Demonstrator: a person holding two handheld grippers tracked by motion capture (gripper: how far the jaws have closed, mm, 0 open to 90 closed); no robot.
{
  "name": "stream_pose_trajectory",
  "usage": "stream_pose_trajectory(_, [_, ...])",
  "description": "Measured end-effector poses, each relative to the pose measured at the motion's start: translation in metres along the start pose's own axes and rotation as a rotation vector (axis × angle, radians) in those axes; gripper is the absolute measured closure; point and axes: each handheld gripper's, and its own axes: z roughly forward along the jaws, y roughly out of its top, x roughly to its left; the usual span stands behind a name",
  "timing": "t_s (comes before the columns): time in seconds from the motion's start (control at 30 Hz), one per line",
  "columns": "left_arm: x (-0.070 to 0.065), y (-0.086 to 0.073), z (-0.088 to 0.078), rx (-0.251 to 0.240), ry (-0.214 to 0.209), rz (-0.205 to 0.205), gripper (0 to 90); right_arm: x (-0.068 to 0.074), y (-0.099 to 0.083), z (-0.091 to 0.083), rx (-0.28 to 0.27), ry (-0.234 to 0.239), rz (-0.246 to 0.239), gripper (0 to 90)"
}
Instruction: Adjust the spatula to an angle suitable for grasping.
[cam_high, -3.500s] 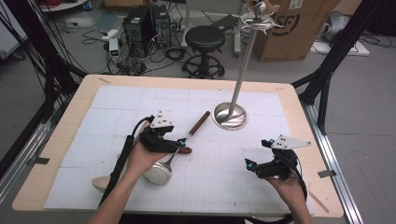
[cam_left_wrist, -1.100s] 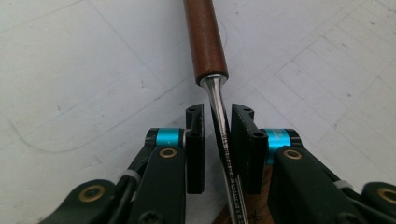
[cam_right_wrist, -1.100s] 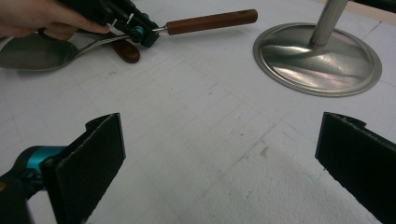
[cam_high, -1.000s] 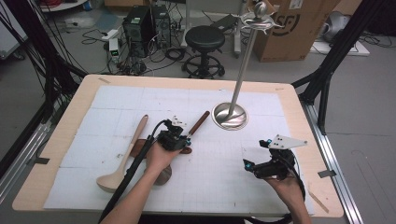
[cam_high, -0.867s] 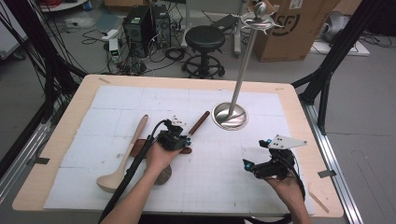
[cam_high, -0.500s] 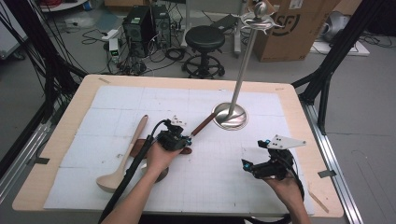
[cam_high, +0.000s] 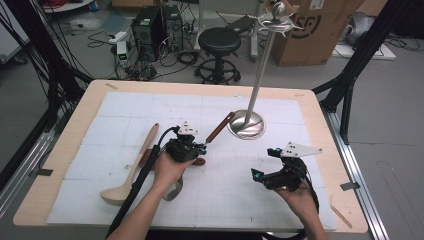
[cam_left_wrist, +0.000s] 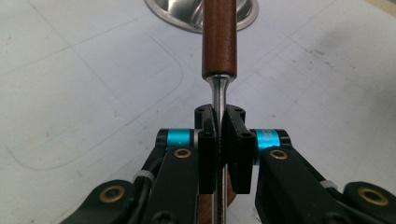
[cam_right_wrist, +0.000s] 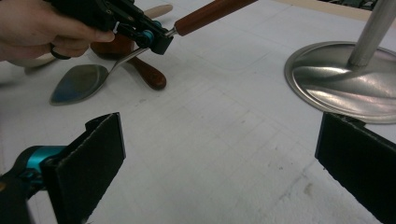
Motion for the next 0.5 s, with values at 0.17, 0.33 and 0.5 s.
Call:
stream_pose_trajectory(0.17, [-0.005,0.002,-0.005,-0.022,-0.023,0.003,84.0,0.001,0.005,0.004,-0.015,0.015,0.007,0.3])
stream_pose_trajectory(0.33, [-0.008,0.003,-0.009,-0.038,-0.045,0.001,84.1,0.003,0.014,0.008,-0.031,0.03,0.017,0.4])
stream_pose_trajectory(0.5, [-0.011,0.005,-0.013,-0.062,-0.071,-0.002,84.1,0.009,0.029,0.017,-0.057,0.05,0.002,4.7])
